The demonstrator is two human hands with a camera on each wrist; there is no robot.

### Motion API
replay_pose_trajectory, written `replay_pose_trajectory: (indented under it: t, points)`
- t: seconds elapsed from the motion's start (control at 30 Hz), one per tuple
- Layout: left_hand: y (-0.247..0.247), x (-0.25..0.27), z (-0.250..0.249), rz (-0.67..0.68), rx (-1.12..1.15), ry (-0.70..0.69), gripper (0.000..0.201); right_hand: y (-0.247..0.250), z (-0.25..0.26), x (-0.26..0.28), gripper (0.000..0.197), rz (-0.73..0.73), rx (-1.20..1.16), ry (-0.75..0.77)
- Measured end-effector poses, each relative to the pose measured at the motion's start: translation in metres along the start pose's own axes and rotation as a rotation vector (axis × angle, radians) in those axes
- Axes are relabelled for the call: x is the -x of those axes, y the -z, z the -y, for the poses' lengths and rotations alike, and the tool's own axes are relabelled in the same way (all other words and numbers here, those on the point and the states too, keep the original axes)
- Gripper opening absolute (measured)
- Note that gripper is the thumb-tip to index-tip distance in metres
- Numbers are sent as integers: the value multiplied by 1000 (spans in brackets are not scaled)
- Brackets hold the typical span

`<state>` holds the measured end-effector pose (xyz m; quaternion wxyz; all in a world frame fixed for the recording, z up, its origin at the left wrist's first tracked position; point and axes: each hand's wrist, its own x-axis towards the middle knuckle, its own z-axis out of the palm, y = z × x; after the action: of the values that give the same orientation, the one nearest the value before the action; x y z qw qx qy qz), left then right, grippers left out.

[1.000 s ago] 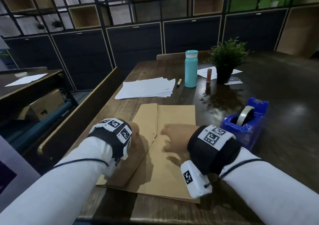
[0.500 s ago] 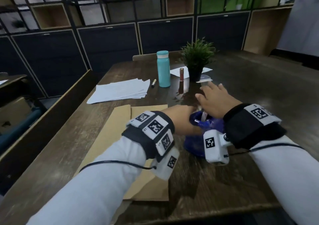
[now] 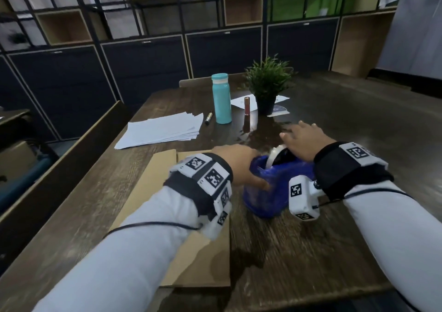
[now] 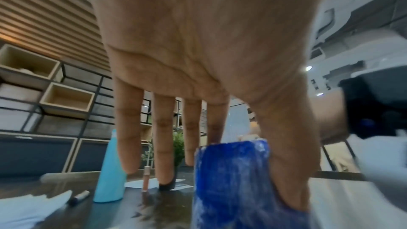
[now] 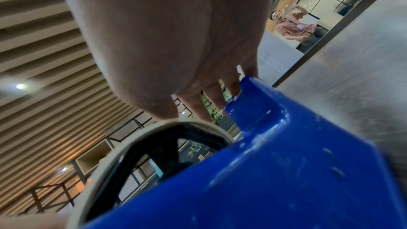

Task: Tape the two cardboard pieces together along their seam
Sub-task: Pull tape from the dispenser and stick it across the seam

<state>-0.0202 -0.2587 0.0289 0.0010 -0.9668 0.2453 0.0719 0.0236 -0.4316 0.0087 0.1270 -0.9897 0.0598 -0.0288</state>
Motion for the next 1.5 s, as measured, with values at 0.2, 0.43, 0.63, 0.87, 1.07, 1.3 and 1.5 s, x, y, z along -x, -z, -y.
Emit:
replay_pose_trajectory:
  t: [0.2,0.43,0.63,0.87,1.07,1.3,1.5]
  points:
    - [9,-9,34,41,-49,44,73,9,11,23,55,85,81,8]
    - [27,-31,33,92,-291,1,71,25,29,46,40,130,214,6]
    - [24,-45,25,-54,-516,81,42,28,42,67,32,167,290,-4]
    - [-5,-52,30,-100,-160,241,40,27,52,77,34,195,304,66]
    - [0,-44,43,19,-30,156,52,26,77,87,38,269,248,212]
    - [-4,-12,46,-62,162,208,47,34,55,73,22,217,87,194]
    - [-9,7,30,-6,423,154,54,20,49,50,43,216,101,214]
